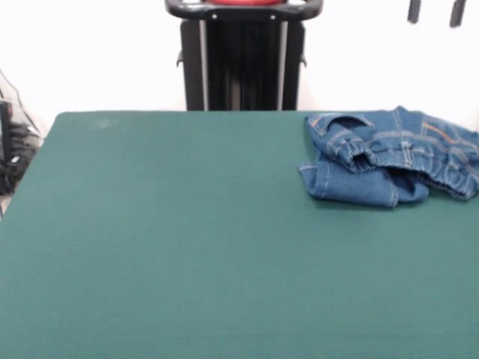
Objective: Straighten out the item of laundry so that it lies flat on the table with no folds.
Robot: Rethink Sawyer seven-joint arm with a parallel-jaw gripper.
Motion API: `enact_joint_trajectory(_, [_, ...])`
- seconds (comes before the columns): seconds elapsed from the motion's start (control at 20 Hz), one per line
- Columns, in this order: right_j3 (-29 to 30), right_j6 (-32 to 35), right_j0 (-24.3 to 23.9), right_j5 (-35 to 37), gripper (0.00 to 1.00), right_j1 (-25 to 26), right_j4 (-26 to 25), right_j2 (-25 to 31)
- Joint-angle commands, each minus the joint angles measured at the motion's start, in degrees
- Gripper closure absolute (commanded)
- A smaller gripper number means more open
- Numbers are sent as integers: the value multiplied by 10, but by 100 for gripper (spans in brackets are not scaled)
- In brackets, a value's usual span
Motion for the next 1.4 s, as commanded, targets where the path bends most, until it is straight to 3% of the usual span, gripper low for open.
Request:
enact_joint_trajectory(0.05, [0, 153, -25, -122, 0, 115, 20, 40])
enact_joint_trajectory(0.6, [-6, 143, -88, -281, 0, 207, 23, 121])
enact_joint_trajectory(1.05, [-41, 140, -65, -182, 0, 169, 70, 131])
enact_joint_trajectory(1.4, [-49, 146, -35, -165, 0, 187, 96, 125])
